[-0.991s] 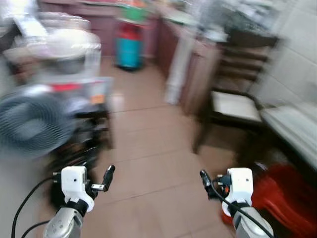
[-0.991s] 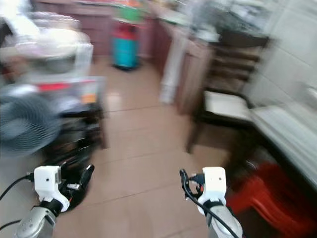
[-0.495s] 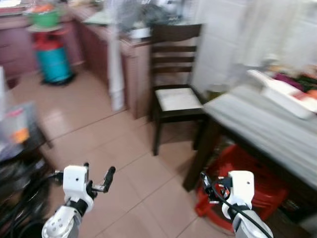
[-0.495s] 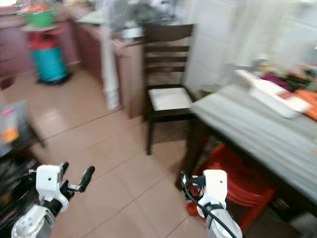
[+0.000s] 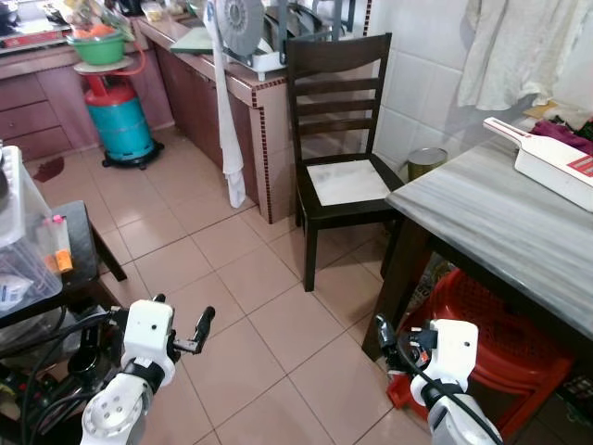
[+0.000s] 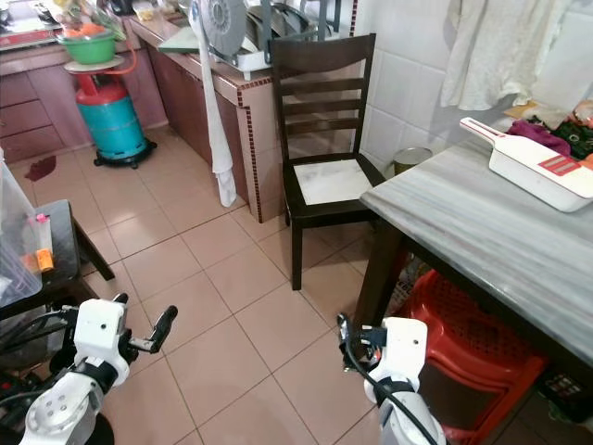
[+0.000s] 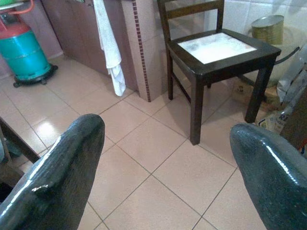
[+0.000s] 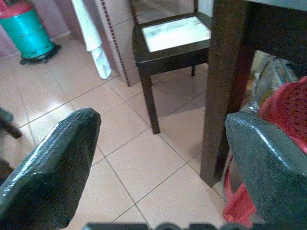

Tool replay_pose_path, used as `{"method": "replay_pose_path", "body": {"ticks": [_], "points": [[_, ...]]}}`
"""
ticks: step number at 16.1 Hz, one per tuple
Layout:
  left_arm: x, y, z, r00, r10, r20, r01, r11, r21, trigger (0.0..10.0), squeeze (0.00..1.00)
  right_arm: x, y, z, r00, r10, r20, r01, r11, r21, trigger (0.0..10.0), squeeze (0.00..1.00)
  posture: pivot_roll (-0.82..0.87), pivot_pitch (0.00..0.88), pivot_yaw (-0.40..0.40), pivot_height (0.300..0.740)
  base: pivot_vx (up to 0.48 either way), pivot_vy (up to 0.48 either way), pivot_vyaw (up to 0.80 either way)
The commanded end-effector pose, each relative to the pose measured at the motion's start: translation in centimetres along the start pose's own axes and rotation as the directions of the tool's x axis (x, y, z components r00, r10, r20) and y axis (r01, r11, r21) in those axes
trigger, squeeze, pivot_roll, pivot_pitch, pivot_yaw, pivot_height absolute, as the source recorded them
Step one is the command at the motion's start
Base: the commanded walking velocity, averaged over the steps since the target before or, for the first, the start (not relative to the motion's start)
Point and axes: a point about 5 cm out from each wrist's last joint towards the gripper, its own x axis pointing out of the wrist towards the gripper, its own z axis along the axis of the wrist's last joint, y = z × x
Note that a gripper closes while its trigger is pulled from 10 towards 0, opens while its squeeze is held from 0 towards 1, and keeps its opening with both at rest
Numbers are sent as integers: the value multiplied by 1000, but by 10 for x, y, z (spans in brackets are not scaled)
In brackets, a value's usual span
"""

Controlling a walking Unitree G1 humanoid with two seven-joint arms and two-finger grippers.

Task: Setting the table

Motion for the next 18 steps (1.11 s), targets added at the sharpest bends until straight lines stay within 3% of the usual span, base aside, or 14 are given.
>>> {"method": "replay_pose_path", "body": {"ticks": [1, 4, 6, 10, 12, 18], "points": [[6, -2, 4, 1000, 4, 17, -4, 1000, -3, 10000, 0, 3, -3, 6, 1000, -7, 20, 7, 1000, -8, 10000, 0, 121, 0, 24, 740, 0, 0, 0], [10, -12, -3, 1000, 9, 8, -8, 999, -44, 10000, 0, 10, -11, 6, 999, -41, 12, 41, 999, -17, 10000, 0, 102, 0, -18, 740, 0, 0, 0], [16, -20, -3, 1000, -1, 26, 2, 1000, -28, 10000, 0, 10, -13, 3, 1000, -25, -6, 24, 999, -44, 10000, 0, 102, 0, -65, 740, 0, 0, 0], [26, -17, 6, 998, 21, 64, -19, 999, -25, 10000, 0, 22, -12, 8, 1000, -14, 6, 15, 997, -77, 10000, 0, 90, 0, -49, 740, 0, 0, 0], [25, -23, 5, 998, 21, 65, -19, 1000, -21, 10000, 0, 23, -18, 12, 999, -37, 16, 38, 997, -66, 10000, 0, 101, 0, -44, 740, 0, 0, 0], [22, -35, 2, 999, 14, 51, -12, 999, -47, 10000, 0, 14, -16, 9, 1000, -17, -8, 17, 997, -78, 10000, 0, 59, 0, -59, 740, 0, 0, -754]]}}
